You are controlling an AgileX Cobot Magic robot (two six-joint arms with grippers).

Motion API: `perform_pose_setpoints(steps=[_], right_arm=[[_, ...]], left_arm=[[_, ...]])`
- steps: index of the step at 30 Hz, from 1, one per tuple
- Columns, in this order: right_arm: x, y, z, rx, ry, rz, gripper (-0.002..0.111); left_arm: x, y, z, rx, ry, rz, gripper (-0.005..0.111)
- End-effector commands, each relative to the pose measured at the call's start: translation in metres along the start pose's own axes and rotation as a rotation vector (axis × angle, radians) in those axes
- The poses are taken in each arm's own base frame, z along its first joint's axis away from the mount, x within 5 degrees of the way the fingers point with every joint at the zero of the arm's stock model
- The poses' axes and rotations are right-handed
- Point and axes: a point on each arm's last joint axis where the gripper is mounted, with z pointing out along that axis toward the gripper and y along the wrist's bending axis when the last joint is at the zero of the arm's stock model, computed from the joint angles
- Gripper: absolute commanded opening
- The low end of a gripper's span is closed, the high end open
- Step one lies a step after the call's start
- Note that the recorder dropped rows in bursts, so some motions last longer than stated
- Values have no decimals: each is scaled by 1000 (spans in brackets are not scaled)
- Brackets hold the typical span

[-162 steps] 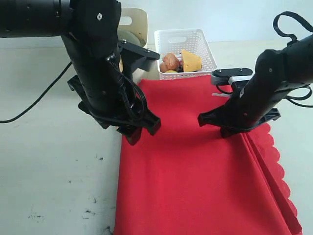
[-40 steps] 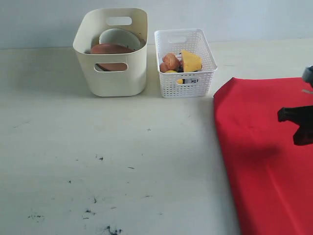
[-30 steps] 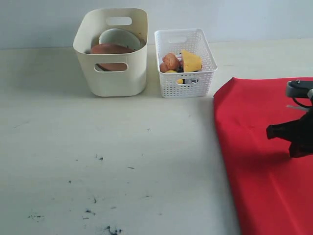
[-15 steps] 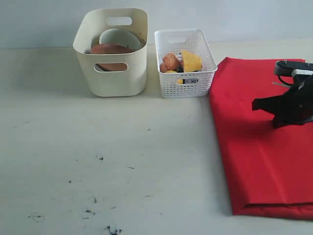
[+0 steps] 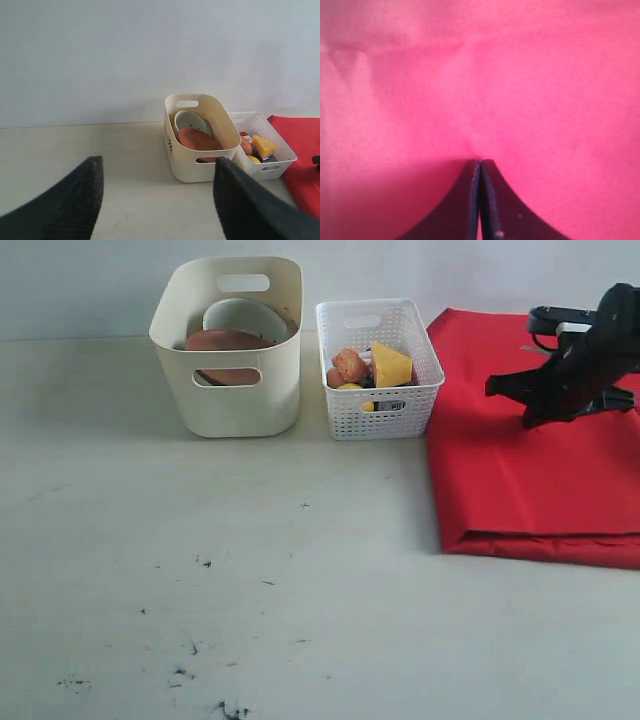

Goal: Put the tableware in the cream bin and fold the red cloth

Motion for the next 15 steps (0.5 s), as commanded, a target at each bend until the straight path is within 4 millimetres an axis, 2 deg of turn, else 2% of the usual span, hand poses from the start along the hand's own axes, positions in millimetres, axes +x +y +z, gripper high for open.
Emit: perform_pose_setpoints(steps=[1,8,15], right_arm=[[19,-3,47,32,215,-14,0],[-13,-1,61,53,198,-52,0],[-35,3,56,48,188,-37,0]], left_arm=[[0,1,-1,-5,-12,-4,62],[0,1,-1,-5,-12,-4,62],[0,1,-1,-7,-13,-4,62]])
